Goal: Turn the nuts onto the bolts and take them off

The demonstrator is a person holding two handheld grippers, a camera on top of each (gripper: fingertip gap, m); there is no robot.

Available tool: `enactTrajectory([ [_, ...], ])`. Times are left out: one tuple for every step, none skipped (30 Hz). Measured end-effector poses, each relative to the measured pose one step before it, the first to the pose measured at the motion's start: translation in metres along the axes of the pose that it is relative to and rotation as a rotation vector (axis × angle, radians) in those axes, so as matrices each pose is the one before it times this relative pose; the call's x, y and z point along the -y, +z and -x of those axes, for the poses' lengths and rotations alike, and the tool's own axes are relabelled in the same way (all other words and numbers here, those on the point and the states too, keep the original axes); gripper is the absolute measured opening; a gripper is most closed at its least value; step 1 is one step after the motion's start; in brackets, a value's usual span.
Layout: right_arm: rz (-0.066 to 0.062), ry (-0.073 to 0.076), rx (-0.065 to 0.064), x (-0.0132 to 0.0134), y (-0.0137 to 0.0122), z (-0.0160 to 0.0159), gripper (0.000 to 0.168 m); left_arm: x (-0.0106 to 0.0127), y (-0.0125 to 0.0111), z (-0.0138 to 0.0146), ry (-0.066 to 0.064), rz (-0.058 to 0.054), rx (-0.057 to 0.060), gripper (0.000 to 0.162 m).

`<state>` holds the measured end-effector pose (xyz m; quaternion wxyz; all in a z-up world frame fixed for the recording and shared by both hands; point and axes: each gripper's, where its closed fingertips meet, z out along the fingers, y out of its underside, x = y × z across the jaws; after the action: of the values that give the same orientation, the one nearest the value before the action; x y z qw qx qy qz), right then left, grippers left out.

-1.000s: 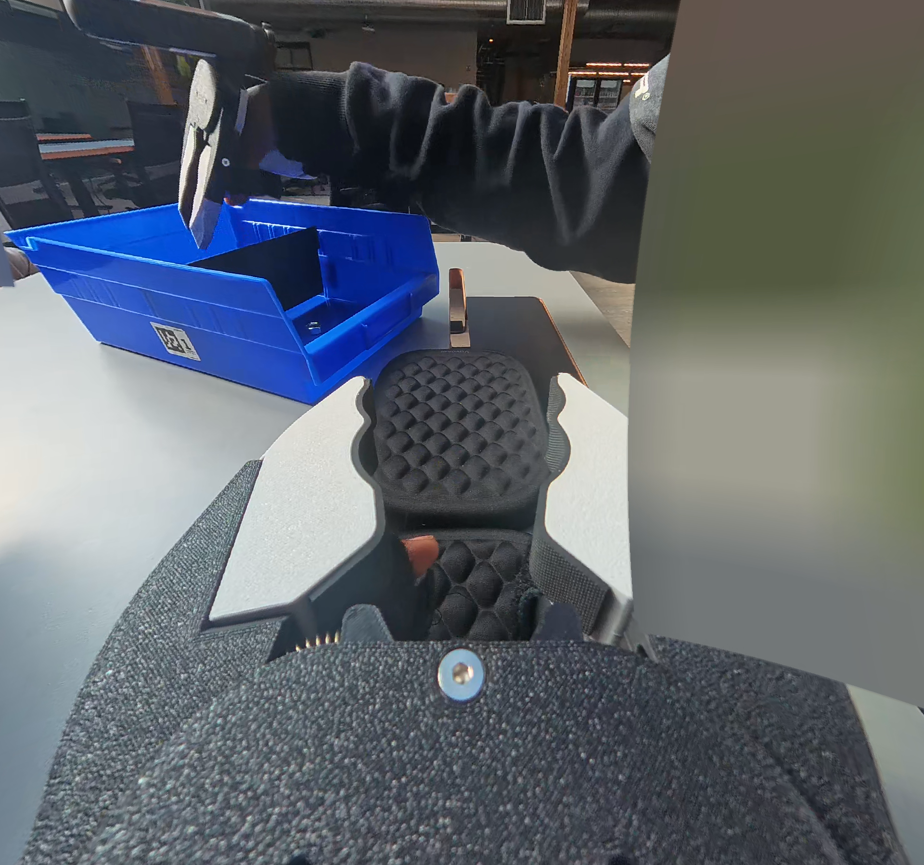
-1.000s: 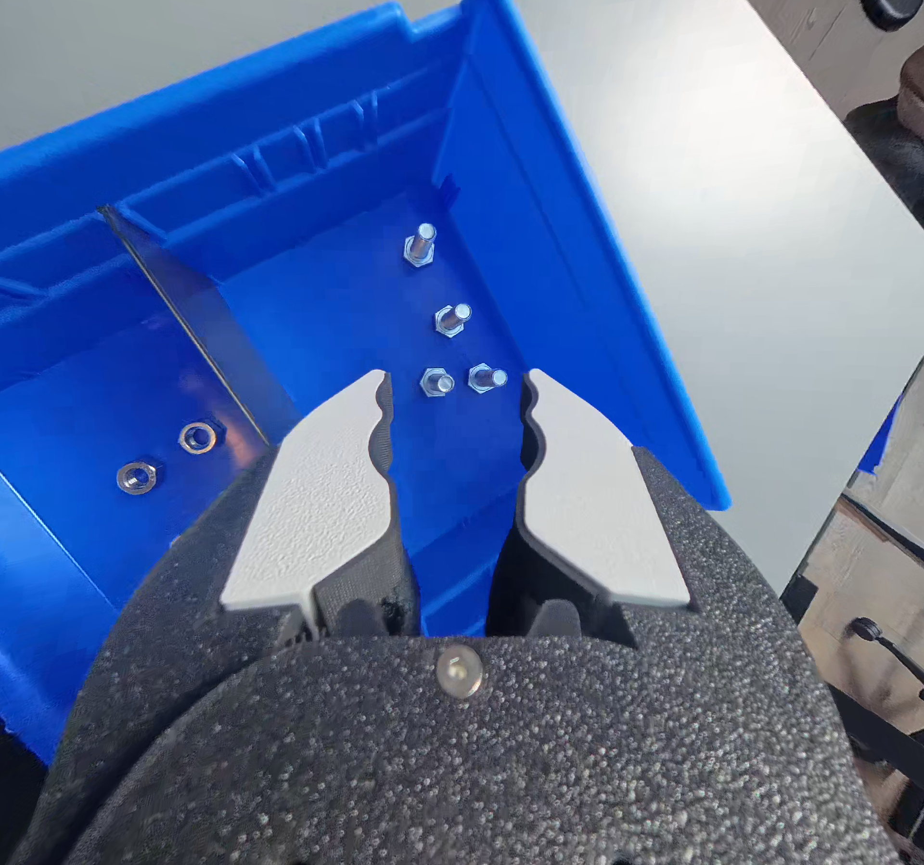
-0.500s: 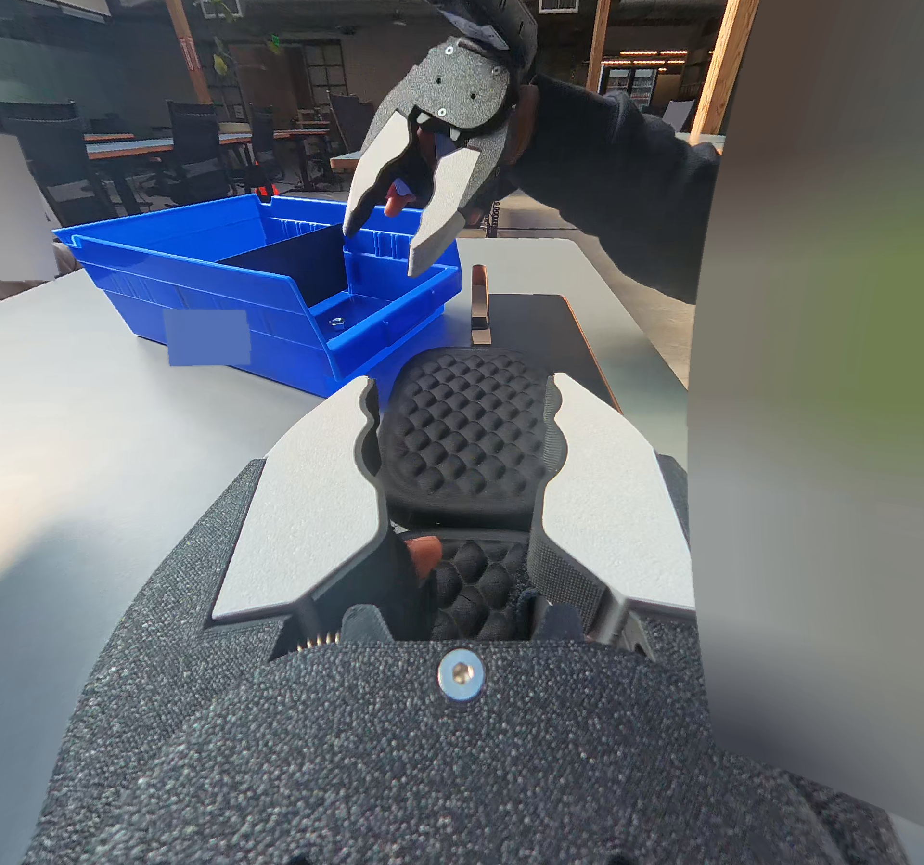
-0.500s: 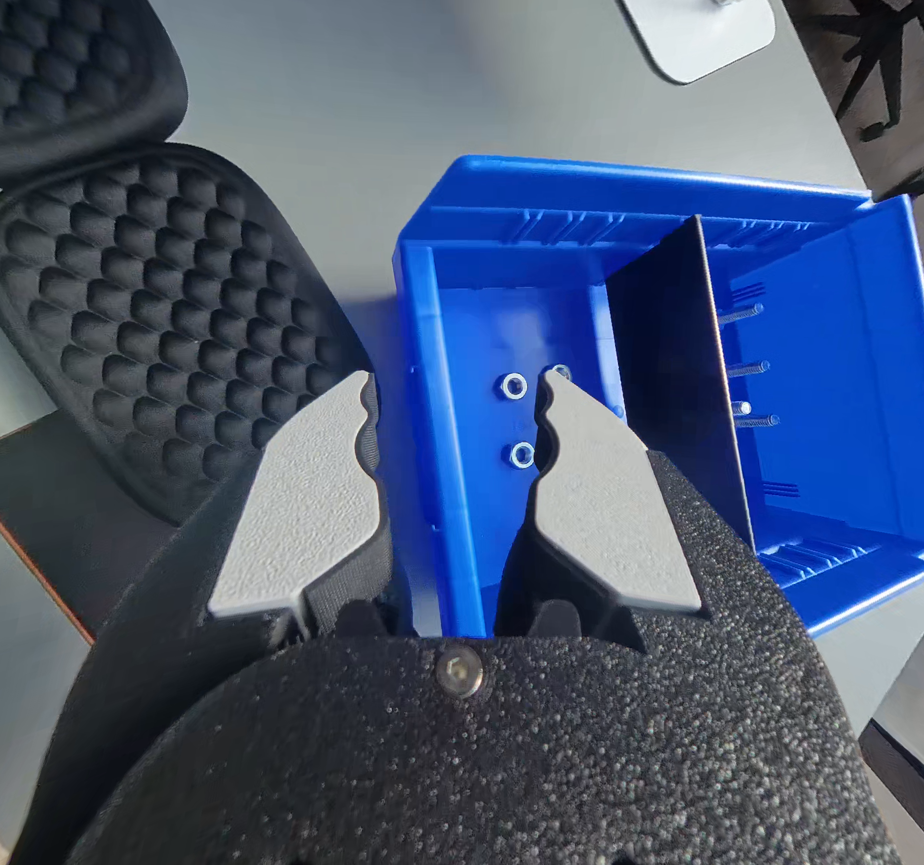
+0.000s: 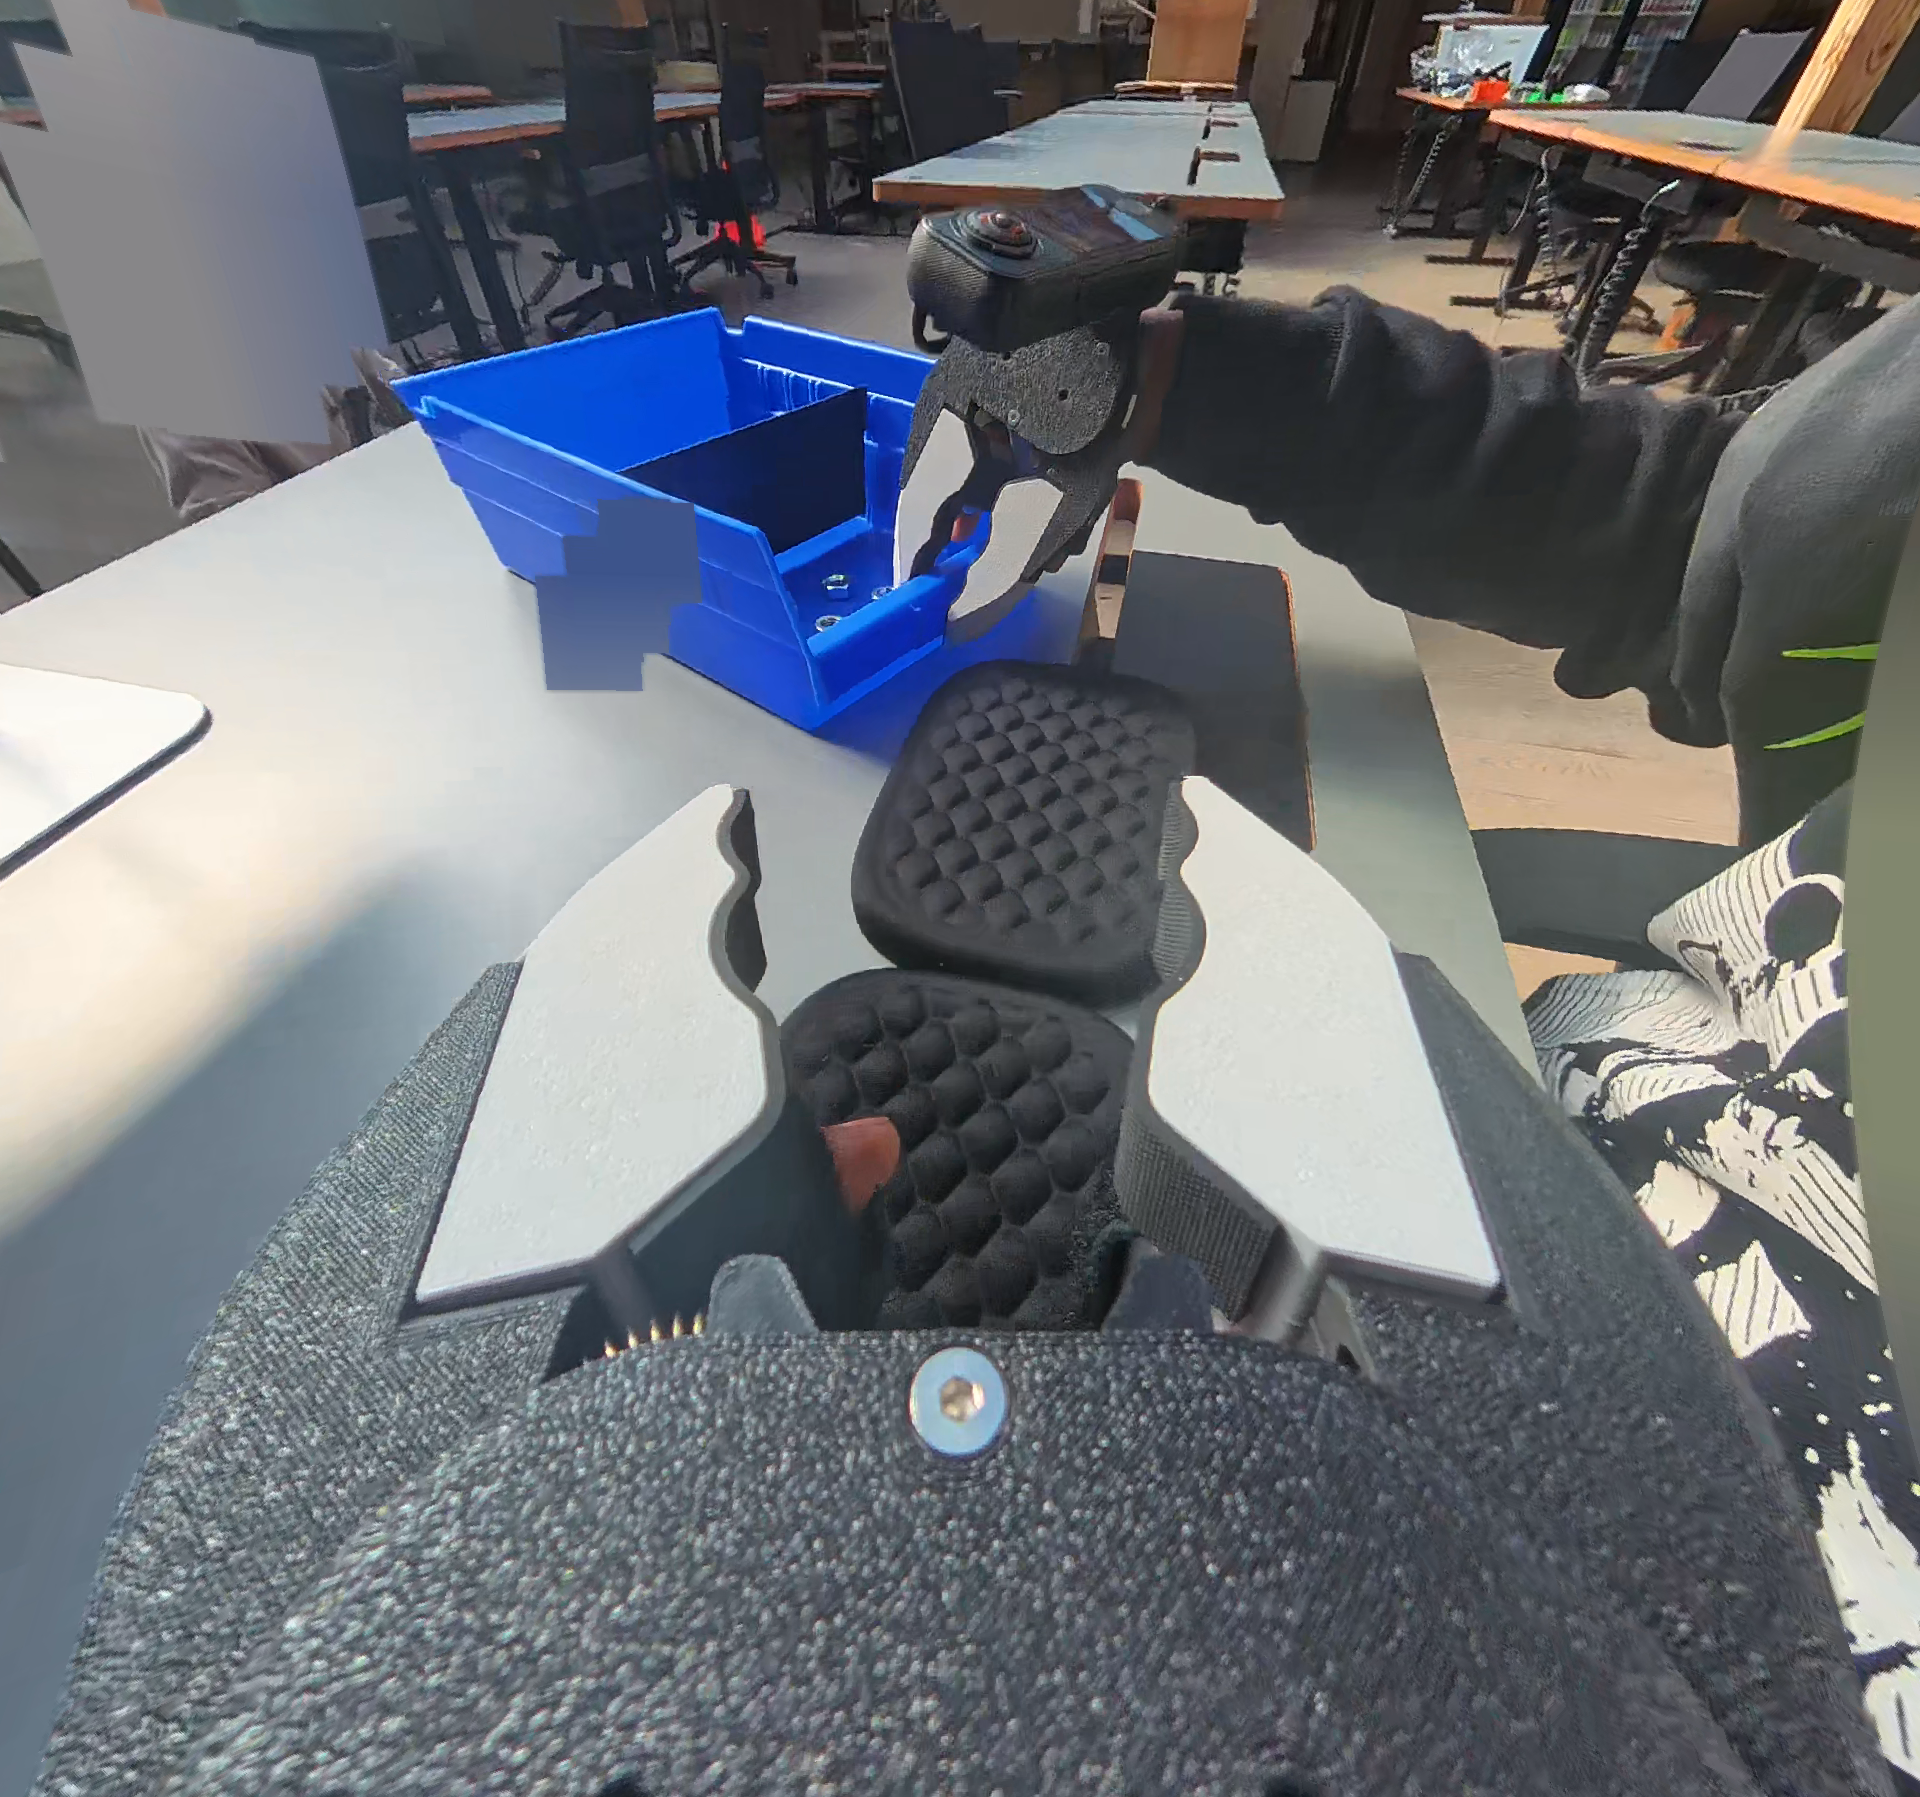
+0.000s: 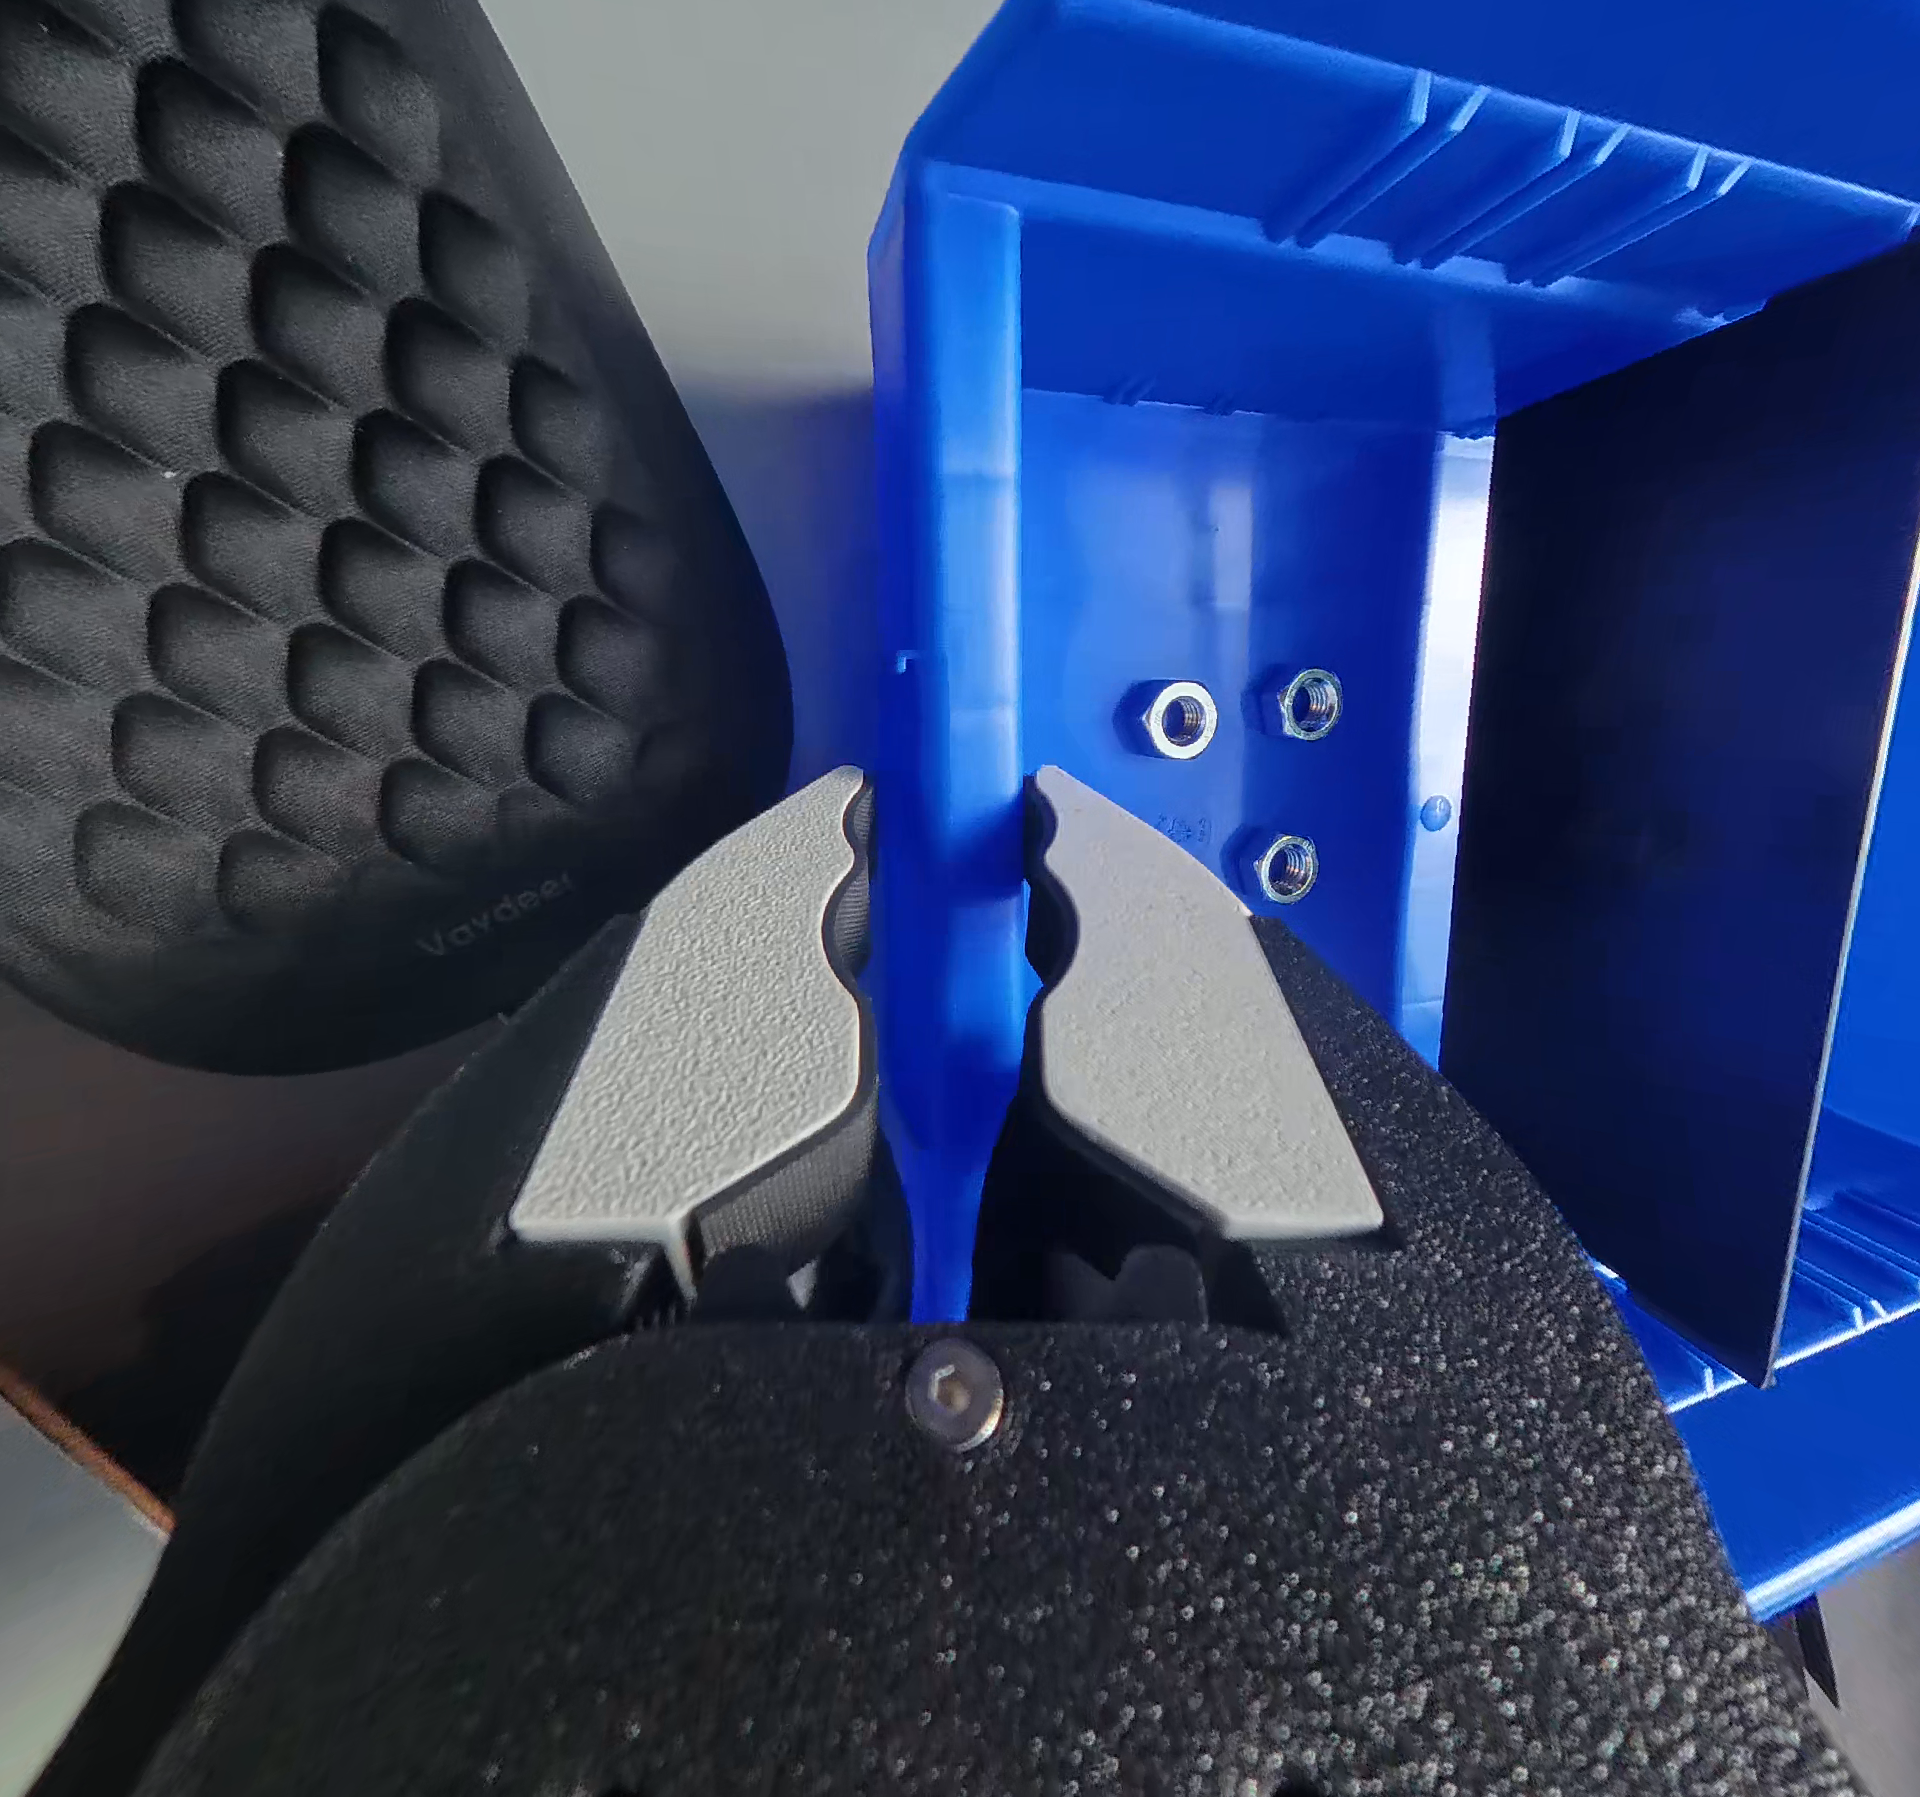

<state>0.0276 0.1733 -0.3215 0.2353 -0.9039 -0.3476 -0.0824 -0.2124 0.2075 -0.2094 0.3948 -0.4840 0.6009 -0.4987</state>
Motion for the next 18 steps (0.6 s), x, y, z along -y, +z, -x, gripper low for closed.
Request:
enactTrajectory([
  [-0.006,-0.0042,0.0024,0.00017,0.00004,0.00004,0.025,-0.00072,-0.01406,0.00237,0.0061,0.0469,0.0389,0.076],
  [-0.0065,-0.0036,0.0024,0.0001,0.00002,0.00008,0.025,-0.00104,-0.01642,0.00316,0.011,0.043,0.039,0.077],
  [-0.005,-0.0039,0.0016,0.00011,-0.00003,0.00004,0.025,-0.0017,-0.01875,0.00551,0.01,0.0413,0.0472,0.077],
  [-0.0026,-0.0045,0.001,-0.00002,0.00007,0.00001,0.026,-0.00314,-0.02025,0.00834,0.0104,0.0427,0.0572,0.077],
  [-0.0005,-0.0035,0.001,0.00008,-0.00001,0.00002,0.025,-0.00586,-0.02097,0.01022,0.0129,0.0503,0.0581,0.077],
  [0.0012,-0.0028,0.0013,0.0,0.00005,0.00008,0.025,-0.01017,-0.02063,0.01186,0.0106,0.0665,0.0554,0.077],
  [0.002,-0.0046,0.0014,0.00008,-0.00003,-0.00004,0.026,-0.01488,-0.01907,0.01375,0.0112,0.0832,0.0567,0.076],
  [0.0017,-0.0031,0.0022,0.00007,0.00012,0.00006,0.026,-0.01845,-0.01582,0.01628,0.0121,0.0886,0.064,0.073],
  [0.0009,-0.0014,0.003,-0.00002,-0.00006,0.00006,0.025,-0.02108,-0.01138,0.0159,0.0086,0.0894,0.0561,0.069],
  [0.0,-0.001,0.0026,0.00006,0.00009,0.00007,0.026,-0.0234,-0.0062,0.01249,0.0005,0.0957,0.0295,0.064],
  [-0.0002,0.0001,0.0012,0.00006,-0.00003,0.0,0.025,-0.02319,-0.0014,0.00873,-0.0091,0.0956,0.0089,0.063],
  [0.0003,-0.0004,-0.0006,0.0,0.00007,0.0,0.025,-0.01954,0.00243,0.00703,-0.0099,0.0769,0.004,0.061],
  [0.0003,-0.001,-0.0014,0.0001,-0.00006,0.00003,0.025,-0.01634,0.00535,0.00616,-0.0005,0.0623,0.0041,0.059],
  [0.0,-0.0004,-0.0006,0.00004,0.00009,0.0,0.025,-0.01404,0.00678,0.00622,0.0044,0.0548,0.0073,0.057],
  [0.0,0.0012,0.0004,-0.00004,-0.00009,0.00003,0.025,-0.01321,0.00724,0.00573,0.004,0.0595,0.0079,0.054],
  [0.0006,0.0024,0.0009,-0.00009,0.00005,0.00002,0.025,-0.01221,0.00665,0.00357,0.0122,0.0647,-0.0013,0.053],
  [0.0013,0.0006,0.0004,0.00003,0.00001,0.00004,0.025,-0.00848,0.00564,0.00277,0.0141,0.0477,0.0013,0.052],
  [0.0014,-0.0006,0.0001,0.00001,0.0,-0.00008,0.025,-0.00398,0.00422,0.0004,0.0124,0.0234,-0.0072,0.05],
])
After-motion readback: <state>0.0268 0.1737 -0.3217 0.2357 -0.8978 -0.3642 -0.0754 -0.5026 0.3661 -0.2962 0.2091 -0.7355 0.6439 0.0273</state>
